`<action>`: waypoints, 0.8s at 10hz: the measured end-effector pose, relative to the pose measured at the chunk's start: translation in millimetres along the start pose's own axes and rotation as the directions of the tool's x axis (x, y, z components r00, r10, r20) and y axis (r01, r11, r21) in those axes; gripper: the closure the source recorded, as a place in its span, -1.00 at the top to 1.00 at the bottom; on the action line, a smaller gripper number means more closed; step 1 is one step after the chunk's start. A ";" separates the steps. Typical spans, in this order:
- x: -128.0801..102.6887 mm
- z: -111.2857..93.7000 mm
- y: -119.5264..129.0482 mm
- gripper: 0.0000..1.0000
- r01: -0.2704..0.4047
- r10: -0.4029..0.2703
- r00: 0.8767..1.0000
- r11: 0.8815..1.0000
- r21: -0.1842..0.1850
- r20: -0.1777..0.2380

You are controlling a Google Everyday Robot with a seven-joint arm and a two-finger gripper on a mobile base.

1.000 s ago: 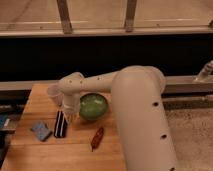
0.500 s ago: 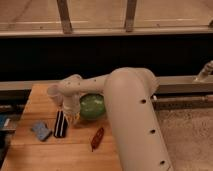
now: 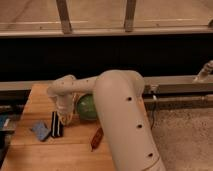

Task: Push the eraser across the table

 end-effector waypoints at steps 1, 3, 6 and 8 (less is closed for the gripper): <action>-5.6 0.5 8.4 -1.00 0.026 -0.026 1.000 1.000 -0.009 0.004; -14.4 1.2 21.2 -1.00 0.068 -0.067 0.998 0.997 -0.024 0.012; -23.0 4.3 51.2 -1.00 0.144 -0.143 0.990 0.988 -0.059 0.019; -21.0 7.1 67.8 -1.00 0.179 -0.178 0.984 0.980 -0.082 0.015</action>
